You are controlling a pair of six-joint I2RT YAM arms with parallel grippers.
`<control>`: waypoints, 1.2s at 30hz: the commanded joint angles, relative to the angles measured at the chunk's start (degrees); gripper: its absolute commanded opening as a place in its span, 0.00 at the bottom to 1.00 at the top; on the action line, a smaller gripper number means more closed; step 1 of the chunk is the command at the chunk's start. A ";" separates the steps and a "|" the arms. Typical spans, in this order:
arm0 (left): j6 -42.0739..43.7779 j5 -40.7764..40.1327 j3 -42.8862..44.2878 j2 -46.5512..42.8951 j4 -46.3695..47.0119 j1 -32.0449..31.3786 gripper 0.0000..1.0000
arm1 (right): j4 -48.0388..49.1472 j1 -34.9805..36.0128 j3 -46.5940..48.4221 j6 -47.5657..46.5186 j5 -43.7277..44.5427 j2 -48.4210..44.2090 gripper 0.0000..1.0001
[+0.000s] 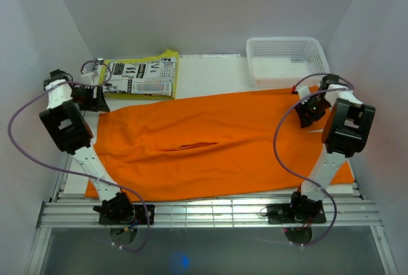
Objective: Fold and stack the trousers
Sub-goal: Flatten the trousers out
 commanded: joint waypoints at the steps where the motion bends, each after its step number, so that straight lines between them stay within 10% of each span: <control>1: 7.36 1.42 5.12 -0.71 -0.37 0.43 0.79 | 3.48 -0.01 -7.48 -3.44 5.65 1.04 0.54; 18: 32.84 9.05 12.16 8.35 -10.49 0.52 0.70 | -7.32 0.52 -27.19 -13.20 5.92 -11.08 0.50; 28: 37.34 8.01 9.87 9.23 -7.85 -1.68 0.64 | -11.72 -0.98 -1.99 -10.13 -2.86 -12.59 0.82; 36: 39.44 7.84 8.38 6.77 -6.61 -1.85 0.64 | -12.16 -2.73 16.56 -13.54 -4.36 -4.24 0.86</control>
